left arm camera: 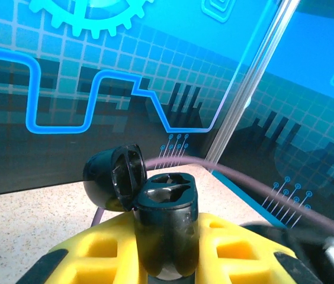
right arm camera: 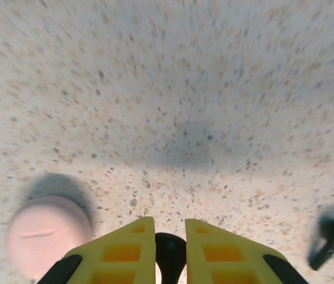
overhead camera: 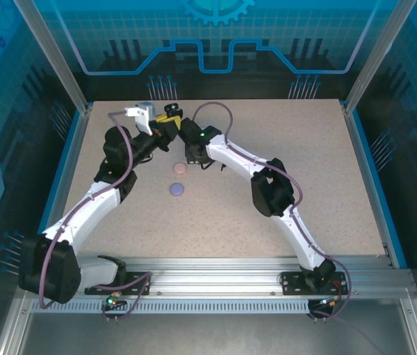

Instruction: Insert the wireless bluetooth earbuds into the charging case

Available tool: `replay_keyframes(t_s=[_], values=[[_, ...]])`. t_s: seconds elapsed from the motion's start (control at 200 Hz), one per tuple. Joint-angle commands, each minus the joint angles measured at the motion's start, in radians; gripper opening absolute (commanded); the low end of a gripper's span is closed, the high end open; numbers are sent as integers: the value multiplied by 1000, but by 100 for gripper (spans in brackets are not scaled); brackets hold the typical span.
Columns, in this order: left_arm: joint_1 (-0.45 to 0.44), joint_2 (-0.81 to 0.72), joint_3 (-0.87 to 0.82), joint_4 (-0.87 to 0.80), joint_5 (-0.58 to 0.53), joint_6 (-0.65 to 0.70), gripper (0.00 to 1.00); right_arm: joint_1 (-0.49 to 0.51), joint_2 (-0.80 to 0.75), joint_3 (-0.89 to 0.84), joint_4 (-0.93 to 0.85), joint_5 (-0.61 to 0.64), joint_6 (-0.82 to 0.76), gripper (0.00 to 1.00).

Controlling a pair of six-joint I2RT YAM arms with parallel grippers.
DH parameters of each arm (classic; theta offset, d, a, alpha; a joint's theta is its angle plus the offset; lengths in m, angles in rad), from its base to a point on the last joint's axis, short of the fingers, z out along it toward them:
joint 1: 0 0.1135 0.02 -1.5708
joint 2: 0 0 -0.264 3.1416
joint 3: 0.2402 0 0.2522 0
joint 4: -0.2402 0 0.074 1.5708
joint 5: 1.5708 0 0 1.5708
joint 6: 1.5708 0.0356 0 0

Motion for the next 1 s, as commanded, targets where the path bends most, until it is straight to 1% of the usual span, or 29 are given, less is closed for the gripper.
replay_keyframes(t_s=[0.0, 0.055, 0.08, 0.24, 0.515, 0.755, 0.995], values=[[3, 3, -34, 138, 32, 50, 0, -16, -97, 4, 16, 20, -52, 15], [3, 5, -46, 160, 40, 64, 0, -21, -108, 4, 17, 28, -68, 15], [4, 7, -54, 175, 45, 69, 0, -22, -144, 4, 16, 31, -76, 15], [3, 29, -115, 323, 80, 80, 0, -34, -235, -4, 21, 61, -135, 15], [3, 73, -155, 473, 107, 80, 0, -48, -385, -46, 66, 78, -196, 15], [3, 82, -166, 492, 90, 114, 0, -54, -513, -155, 146, 60, -218, 15], [1, 91, -167, 491, 103, 124, 0, -57, -685, -339, 310, -19, -250, 16]])
